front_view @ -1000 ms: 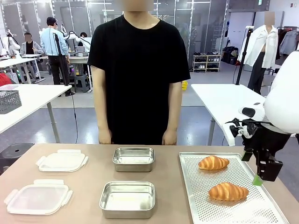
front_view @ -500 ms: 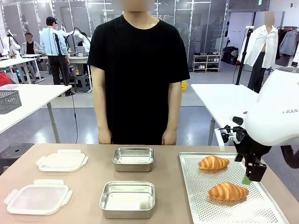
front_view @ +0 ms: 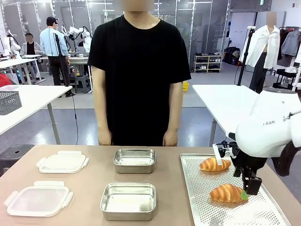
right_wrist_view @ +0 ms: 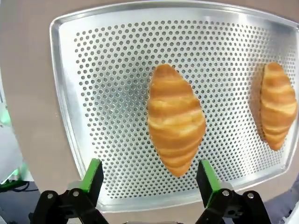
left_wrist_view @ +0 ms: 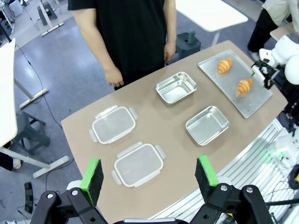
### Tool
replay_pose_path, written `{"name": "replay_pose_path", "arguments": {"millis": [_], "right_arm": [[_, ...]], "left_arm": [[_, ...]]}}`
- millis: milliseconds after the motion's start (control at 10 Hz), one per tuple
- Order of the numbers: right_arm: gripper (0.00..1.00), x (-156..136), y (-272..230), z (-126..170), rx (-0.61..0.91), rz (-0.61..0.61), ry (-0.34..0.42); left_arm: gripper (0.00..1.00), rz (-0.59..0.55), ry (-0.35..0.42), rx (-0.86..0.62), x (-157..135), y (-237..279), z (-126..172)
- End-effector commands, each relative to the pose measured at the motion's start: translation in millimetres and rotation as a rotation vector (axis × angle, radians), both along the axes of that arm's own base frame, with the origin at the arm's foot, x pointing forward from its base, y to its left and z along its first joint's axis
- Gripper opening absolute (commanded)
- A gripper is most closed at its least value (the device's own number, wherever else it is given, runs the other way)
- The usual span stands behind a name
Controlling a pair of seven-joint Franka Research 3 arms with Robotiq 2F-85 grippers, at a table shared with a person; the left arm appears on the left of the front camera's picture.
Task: Place the bread into the airtight container.
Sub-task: Pick up a Butter Roll and place it into an empty Airtight Container.
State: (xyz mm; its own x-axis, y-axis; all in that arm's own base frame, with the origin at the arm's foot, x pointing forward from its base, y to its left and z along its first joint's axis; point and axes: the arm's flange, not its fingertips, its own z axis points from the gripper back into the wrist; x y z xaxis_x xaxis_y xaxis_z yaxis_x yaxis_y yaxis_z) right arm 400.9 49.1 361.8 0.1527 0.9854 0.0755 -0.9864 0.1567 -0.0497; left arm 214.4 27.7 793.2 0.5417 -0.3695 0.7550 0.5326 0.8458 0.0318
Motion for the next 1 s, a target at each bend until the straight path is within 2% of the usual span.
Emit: {"name": "replay_pose_path", "arguments": {"millis": [0,700,900], "right_arm": [[1.00,18.5,-5.2,-13.8,0.022,0.029,-0.029],[1.00,49.6,-4.7,-47.7,0.012,0.037,-0.053],[1.00,56.2,-4.0,-58.5,-0.008,0.034,-0.013]], "left_arm": [[1.00,0.002,0.001,-0.001,0.3,-0.4,0.7],[1.00,0.002,0.001,-0.001,0.3,-0.4,0.7],[1.00,0.002,0.001,-0.001,0.3,-0.4,0.7]]}}
